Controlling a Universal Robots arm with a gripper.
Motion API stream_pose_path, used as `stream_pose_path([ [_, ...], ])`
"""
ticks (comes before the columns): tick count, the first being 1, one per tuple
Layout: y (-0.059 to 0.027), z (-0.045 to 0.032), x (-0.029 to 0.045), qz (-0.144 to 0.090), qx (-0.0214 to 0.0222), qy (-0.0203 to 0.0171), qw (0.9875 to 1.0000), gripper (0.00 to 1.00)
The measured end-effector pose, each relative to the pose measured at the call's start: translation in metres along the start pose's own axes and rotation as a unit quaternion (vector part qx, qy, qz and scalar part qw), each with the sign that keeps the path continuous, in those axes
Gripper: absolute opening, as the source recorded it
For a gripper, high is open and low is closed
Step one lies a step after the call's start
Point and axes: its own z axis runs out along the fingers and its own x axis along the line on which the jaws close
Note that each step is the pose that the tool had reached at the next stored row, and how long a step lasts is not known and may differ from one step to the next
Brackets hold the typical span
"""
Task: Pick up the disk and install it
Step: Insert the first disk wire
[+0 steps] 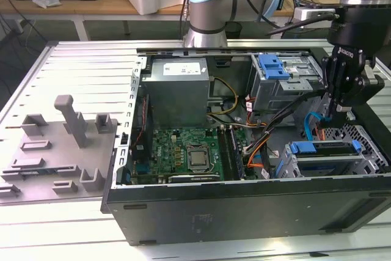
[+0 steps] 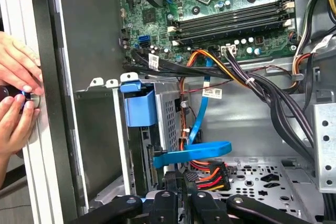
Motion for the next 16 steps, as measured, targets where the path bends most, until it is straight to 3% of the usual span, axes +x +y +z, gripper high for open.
stream_pose_path([
  [11,0.0027,0.0028,0.0157,-0.006,0.0057,-0.0162,0.9998,0.17],
  [16,0.0041,0.0051,0.0228,-0.008,0.0074,-0.0265,0.9996,0.17],
])
